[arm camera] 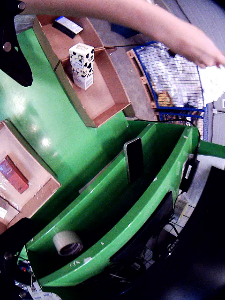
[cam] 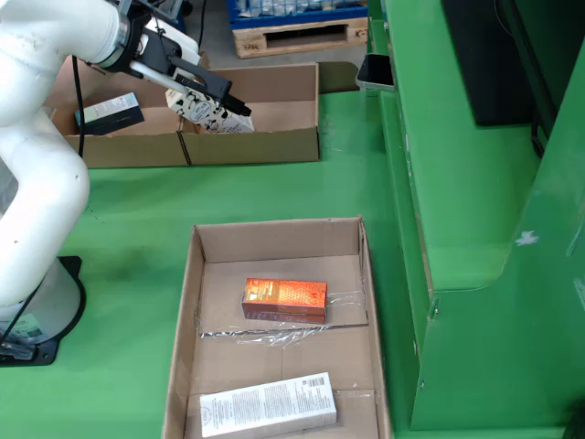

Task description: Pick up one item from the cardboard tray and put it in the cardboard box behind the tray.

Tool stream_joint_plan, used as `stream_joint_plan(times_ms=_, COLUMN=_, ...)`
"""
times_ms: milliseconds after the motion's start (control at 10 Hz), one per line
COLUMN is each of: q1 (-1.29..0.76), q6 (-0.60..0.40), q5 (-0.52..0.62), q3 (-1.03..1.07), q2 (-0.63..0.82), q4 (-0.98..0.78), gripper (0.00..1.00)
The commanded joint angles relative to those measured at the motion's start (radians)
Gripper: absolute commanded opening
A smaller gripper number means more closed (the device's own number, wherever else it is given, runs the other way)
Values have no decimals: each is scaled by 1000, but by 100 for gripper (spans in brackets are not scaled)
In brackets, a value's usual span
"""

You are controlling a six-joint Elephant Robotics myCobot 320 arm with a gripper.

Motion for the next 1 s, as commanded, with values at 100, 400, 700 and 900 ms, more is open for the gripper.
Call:
stream_joint_plan(times_ms=100, q1=-670, q6=-90, q5=53, q3=-41, q2=53, q4=150, gripper=100)
stream_joint_plan(times_ms=400, q1=-812, q6=-153, q5=87, q3=-207, q2=89, q4=272, gripper=100)
stream_joint_plan(times_ms=700, q1=-1000, q6=-189, q5=83, q3=-348, q2=105, q4=387, gripper=100)
stream_joint_plan(times_ms=900, q1=-1025, q6=-193, q5=85, q3=-442, q2=155, q4=428, gripper=100)
